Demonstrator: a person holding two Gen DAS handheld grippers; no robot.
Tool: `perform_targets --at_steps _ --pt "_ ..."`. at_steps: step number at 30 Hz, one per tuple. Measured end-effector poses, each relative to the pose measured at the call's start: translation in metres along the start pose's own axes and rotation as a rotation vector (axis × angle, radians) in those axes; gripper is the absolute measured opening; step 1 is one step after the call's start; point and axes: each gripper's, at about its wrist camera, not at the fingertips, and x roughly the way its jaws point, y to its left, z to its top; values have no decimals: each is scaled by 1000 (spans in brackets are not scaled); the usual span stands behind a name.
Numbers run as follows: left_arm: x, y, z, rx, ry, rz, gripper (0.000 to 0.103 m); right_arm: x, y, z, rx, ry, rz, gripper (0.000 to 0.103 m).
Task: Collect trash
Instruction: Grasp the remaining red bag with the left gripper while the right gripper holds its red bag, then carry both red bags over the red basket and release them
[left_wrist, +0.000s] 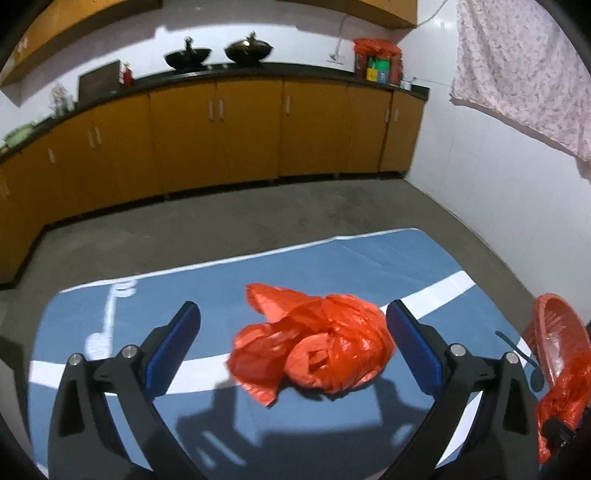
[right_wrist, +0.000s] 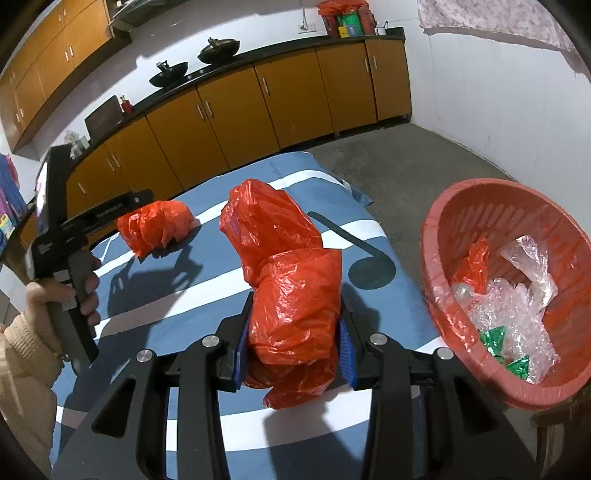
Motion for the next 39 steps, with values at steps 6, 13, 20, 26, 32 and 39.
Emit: perform_targets --at_steps 6,13,20,26,32,39 --pt "17 -8 -7 43 75 -69 64 -5 2 3 -1 -15 2 39" --pt "10 -14 -16 66 65 -90 26 -12 9 -1 -12 -15 -4 39" --pt "-14 -16 -27 47 39 -33 17 -31 10 1 -29 -44 -13 39" --pt "-54 -19 -39 39 19 -27 17 -53 9 0 -39 -68 -13 39" --pt "-104 -31 -52 31 -16 -33 17 -77 6 -1 -48 -90 -19 39" --pt "-153 -54 -69 20 -39 -76 16 -107 -13 -9 -34 -113 -58 39"
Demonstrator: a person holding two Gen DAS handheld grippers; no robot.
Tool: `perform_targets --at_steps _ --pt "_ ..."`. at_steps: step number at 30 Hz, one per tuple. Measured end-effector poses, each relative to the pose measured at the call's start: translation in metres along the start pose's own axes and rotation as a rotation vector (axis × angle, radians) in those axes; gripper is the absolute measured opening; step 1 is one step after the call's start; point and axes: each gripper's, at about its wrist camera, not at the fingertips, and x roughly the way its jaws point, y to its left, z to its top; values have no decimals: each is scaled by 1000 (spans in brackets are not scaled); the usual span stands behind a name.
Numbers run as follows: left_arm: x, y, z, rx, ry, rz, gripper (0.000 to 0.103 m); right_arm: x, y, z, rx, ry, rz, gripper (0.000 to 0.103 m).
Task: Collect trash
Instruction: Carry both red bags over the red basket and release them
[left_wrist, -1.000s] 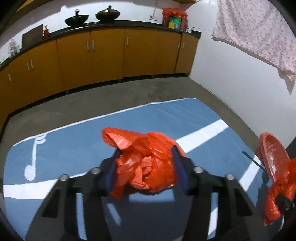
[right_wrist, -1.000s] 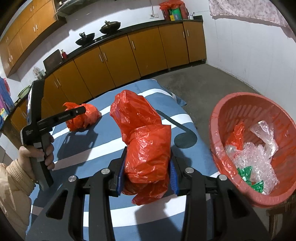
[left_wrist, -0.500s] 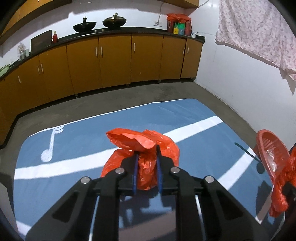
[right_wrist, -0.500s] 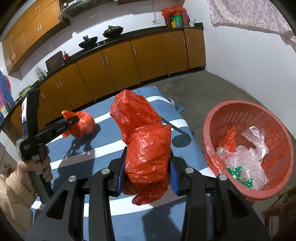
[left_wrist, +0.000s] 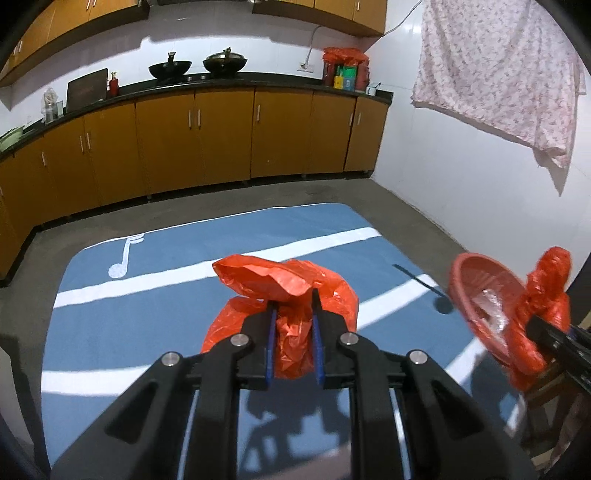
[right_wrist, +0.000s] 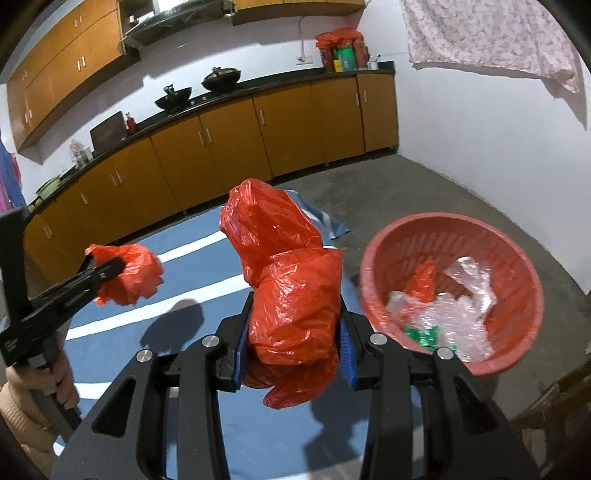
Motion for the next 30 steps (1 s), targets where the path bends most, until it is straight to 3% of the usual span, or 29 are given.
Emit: perform_targets --at_steps 15,30 --pt "-39 -100 1 75 -58 -116 16 -40 -87 14 70 -70 -167 39" --pt "-7 -211 -1 135 -22 -270 16 -26 -159 29 167 -62 -227 39"
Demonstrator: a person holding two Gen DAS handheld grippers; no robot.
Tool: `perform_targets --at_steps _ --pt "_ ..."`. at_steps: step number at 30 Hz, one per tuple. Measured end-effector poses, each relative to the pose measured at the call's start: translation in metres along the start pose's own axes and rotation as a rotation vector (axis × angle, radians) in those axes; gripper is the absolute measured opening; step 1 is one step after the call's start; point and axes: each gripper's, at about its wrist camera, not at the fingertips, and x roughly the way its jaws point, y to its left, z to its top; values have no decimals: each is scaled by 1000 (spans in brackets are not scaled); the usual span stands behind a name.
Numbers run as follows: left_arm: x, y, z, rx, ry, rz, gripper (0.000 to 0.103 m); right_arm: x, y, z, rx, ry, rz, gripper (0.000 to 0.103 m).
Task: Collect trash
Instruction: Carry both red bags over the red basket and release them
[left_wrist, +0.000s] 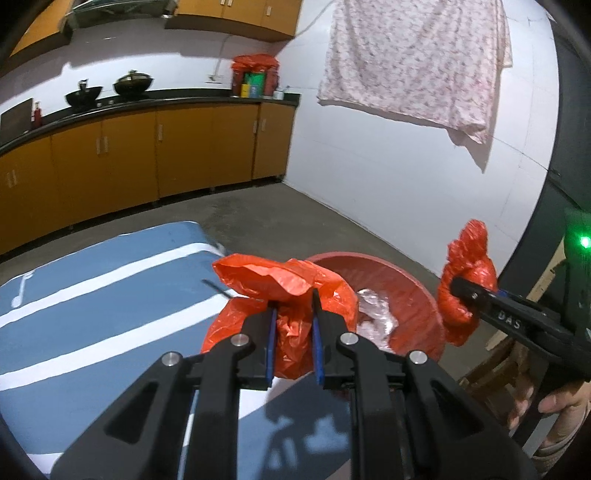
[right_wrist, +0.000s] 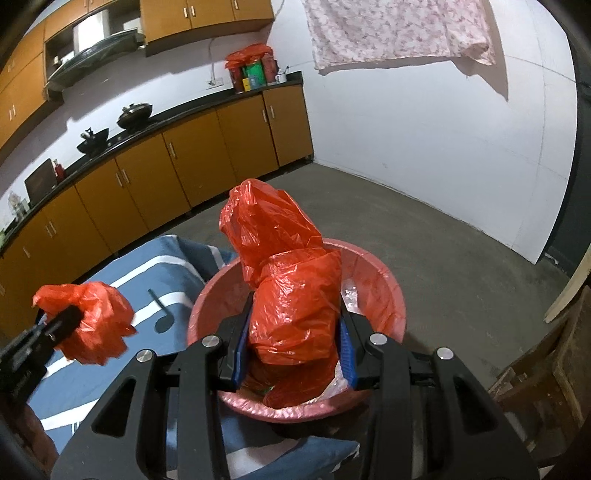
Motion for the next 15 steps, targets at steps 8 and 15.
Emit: perform_targets --at_steps 8,15 --pt "37 -33 -1 30 27 -41 16 14 -12 4 6 2 -2 39" --pt "59 -43 2 33 47 -59 16 22 -16 2 7 8 -3 39"
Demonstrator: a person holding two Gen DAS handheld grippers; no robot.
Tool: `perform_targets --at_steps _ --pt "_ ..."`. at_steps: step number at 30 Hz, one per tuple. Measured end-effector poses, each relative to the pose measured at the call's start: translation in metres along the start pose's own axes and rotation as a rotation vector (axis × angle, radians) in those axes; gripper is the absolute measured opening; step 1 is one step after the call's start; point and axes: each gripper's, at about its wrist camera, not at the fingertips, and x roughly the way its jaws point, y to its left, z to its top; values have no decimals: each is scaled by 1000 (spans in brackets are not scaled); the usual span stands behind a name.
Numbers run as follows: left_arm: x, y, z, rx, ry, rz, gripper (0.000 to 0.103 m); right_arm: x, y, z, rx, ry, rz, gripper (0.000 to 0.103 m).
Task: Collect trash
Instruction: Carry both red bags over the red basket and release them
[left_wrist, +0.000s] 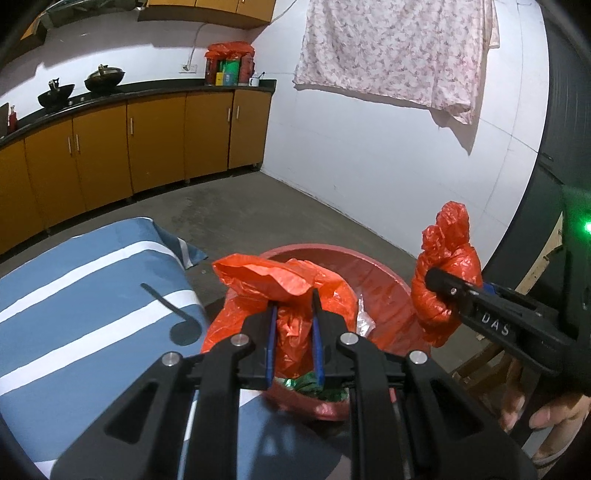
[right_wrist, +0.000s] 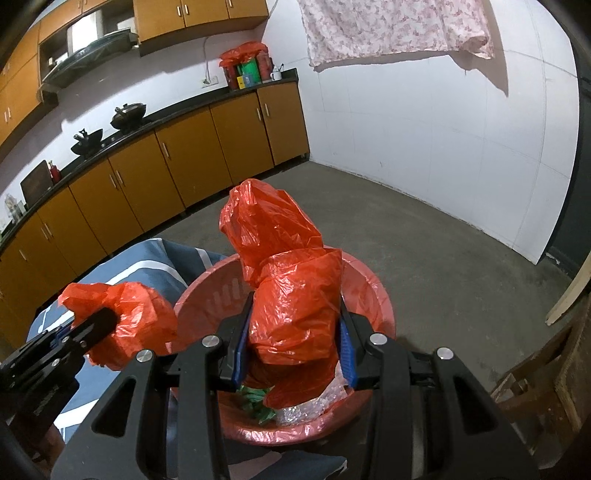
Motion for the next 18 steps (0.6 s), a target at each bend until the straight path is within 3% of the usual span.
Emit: perform_targets --at_steps 18 --pt "53 -8 4 -13 55 -34 17 17 -6 12 55 -15 26 39"
